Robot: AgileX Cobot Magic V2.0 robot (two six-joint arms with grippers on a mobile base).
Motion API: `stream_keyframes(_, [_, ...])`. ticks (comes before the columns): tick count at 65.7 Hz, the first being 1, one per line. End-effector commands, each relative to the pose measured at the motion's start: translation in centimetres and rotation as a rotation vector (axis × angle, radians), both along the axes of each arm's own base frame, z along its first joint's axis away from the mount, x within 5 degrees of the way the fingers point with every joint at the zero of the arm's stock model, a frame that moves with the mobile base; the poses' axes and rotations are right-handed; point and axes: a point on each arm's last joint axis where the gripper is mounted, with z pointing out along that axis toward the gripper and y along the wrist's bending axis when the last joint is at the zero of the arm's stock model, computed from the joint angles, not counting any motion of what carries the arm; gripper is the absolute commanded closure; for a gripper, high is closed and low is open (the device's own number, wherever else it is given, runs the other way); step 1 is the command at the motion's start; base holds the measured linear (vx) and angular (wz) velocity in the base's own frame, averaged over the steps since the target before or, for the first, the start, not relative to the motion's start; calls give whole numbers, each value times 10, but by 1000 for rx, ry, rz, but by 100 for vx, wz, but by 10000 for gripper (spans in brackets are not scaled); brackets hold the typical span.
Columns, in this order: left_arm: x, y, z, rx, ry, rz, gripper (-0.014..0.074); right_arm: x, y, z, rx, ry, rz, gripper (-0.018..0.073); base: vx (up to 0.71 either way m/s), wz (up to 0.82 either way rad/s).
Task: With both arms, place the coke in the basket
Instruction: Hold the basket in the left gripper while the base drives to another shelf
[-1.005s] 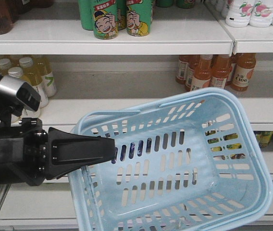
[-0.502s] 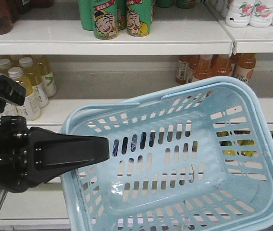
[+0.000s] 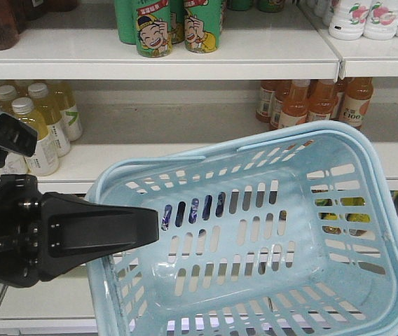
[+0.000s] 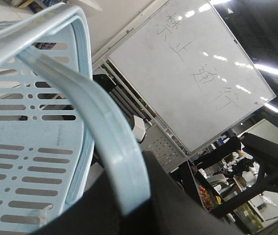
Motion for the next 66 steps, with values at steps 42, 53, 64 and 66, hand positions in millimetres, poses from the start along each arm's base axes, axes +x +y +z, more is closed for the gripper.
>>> stream_keyframes(42, [-18, 1, 26, -171, -50, -158, 604, -1, 0, 5, -9, -78, -3, 564, -1, -6])
stream_keyframes(53, [-18, 1, 26, -171, -50, -158, 604, -1, 0, 5, -9, -78, -3, 564, -3, -34])
stream_keyframes(64, [-18, 1, 26, -171, -50, -158, 604, -1, 0, 5, -9, -78, -3, 564, -3, -46])
stream_keyframes(66, [-18, 1, 26, -171, -50, -158, 604, -1, 0, 5, -9, -78, -3, 564, -3, -53])
